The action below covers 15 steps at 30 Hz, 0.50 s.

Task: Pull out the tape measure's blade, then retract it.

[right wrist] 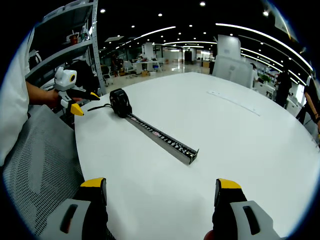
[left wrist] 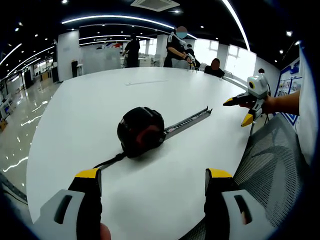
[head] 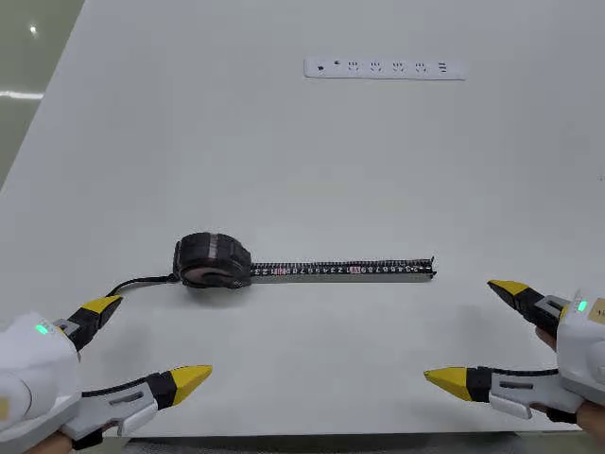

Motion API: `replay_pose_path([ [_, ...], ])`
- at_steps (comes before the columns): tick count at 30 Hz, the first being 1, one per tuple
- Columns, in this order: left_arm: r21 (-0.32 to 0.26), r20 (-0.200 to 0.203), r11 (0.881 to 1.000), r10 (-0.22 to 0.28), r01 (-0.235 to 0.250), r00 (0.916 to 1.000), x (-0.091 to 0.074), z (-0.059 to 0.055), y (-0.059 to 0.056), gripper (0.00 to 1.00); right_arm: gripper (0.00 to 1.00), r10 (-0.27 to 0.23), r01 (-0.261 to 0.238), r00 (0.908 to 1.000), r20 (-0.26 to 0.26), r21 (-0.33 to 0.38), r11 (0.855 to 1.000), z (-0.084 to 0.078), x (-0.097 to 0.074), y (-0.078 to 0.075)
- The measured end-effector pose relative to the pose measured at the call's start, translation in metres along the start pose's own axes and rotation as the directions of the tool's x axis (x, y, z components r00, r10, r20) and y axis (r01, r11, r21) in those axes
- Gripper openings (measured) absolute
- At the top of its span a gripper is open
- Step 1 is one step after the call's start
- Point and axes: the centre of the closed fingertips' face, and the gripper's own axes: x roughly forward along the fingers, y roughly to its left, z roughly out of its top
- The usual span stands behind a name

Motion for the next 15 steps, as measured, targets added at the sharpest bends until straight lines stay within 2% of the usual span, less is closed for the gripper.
replay_pose_path([
  [3,-0.012,-0.003,1.000,0.006,-0.006,1.0000,0.003,0.002,0.000,0.82,0.88,-0.001,0.001,1.0000,0.001,-0.001,1.000,0.001,0.000,-0.001],
  [5,-0.023,-0.021,1.000,0.009,-0.009,0.9997,0.007,0.000,0.000,0.81,0.87,0.001,-0.001,1.0000,0.001,-0.001,1.000,0.001,0.000,0.000],
  [6,-0.027,-0.012,1.000,0.006,-0.006,0.9999,0.007,0.002,-0.001,0.82,0.87,0.002,-0.002,1.0000,0.000,-0.002,1.000,0.000,0.000,0.000],
  [15,-0.028,-0.019,1.000,0.010,-0.011,0.9998,0.019,0.010,0.000,0.81,0.87,0.001,-0.001,1.0000,-0.003,-0.009,1.000,0.000,0.000,-0.002],
])
